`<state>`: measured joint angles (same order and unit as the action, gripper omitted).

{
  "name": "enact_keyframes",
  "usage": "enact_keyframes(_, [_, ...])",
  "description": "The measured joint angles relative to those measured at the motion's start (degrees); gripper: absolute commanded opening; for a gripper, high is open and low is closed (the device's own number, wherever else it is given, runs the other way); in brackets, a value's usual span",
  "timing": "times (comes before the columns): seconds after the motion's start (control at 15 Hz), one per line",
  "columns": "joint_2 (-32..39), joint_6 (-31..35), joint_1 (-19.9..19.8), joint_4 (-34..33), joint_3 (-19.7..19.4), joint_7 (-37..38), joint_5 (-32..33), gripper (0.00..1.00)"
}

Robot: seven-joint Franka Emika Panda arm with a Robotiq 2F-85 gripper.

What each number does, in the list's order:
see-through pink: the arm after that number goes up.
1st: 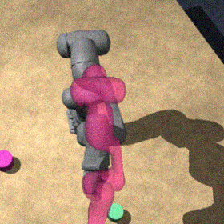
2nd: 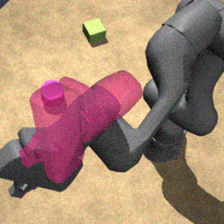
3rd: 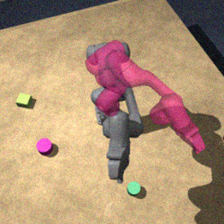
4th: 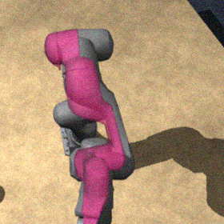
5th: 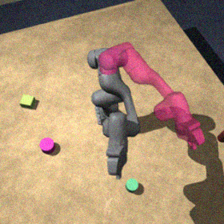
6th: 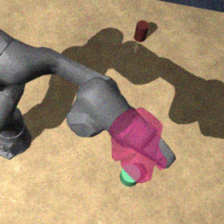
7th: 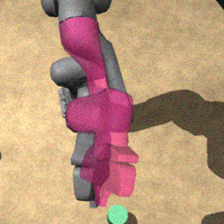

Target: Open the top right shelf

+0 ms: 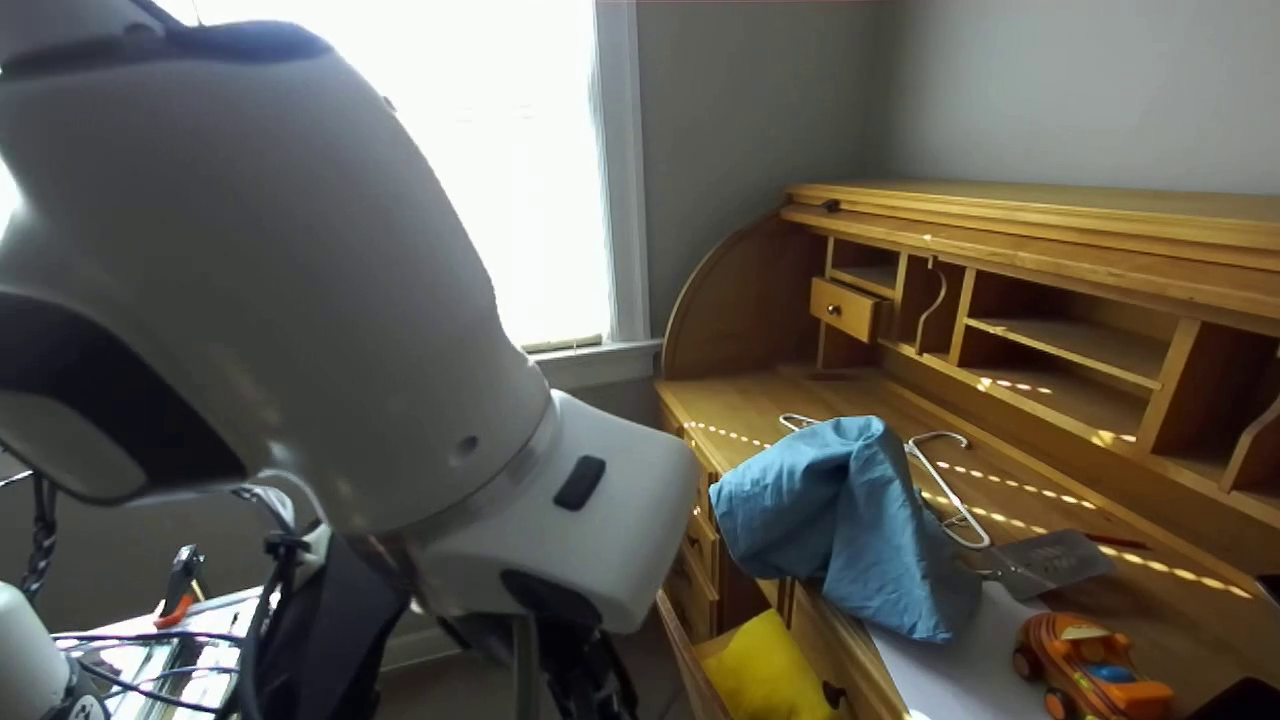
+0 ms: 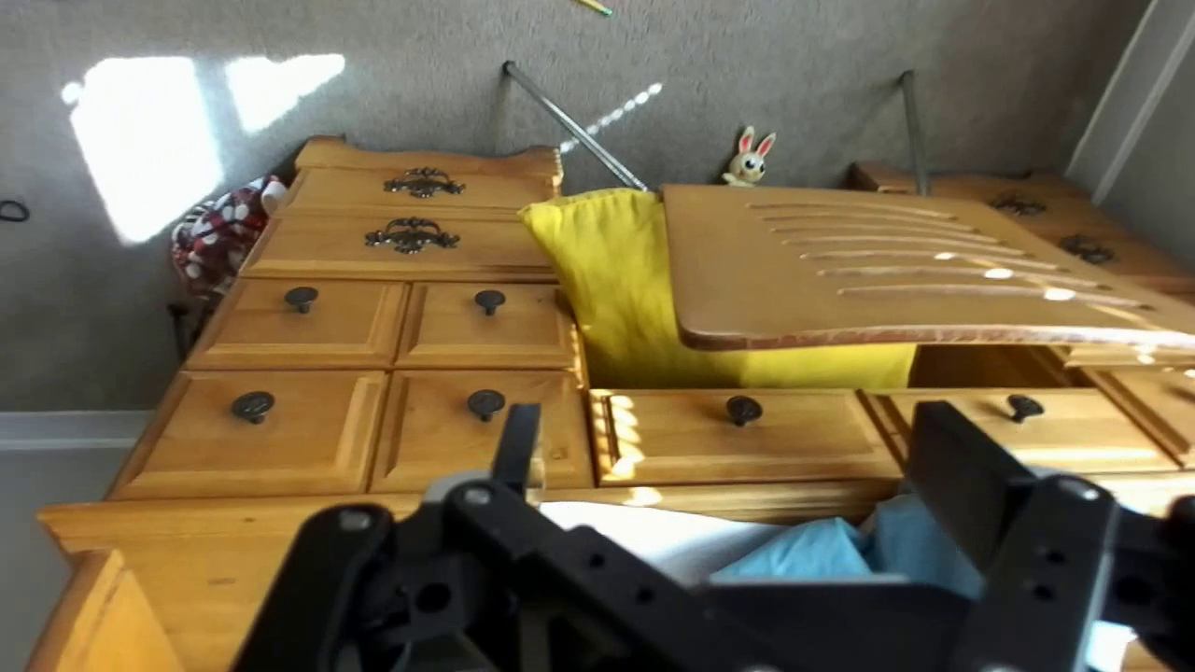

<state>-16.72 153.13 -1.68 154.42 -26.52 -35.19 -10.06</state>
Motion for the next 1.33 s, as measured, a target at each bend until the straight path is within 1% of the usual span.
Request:
enact_keyframes(0.2, [5.8,8.1,1.9,-0.5,-0.8,0.1,-6.7,1.00])
enact_keyframes(0.33, [10.3,11.8,3.7,-1.8,-1.3,0.3,-11.7,1.00])
enact_keyframes(0.4, [12.6,12.1,4.4,-2.9,-1.3,0.3,-13.8,1.00])
enact_keyframes(0.53, [15.6,12.1,5.2,-4.6,-1.3,0.4,-15.4,1.00])
enact_keyframes(0.87, [16.9,11.7,5.3,-5.4,-1.3,1.0,-15.6,1.00])
enact_keyframes(1.0, [19.4,11.6,5.3,-6.4,-1.0,1.7,-16.5,1.00])
enact_keyframes(1.13, [23.8,11.7,5.4,-9.1,0.3,1.7,-20.5,1.00])
enact_keyframes(1.33, [32.2,13.2,4.5,-15.3,4.2,1.4,-28.9,1.00])
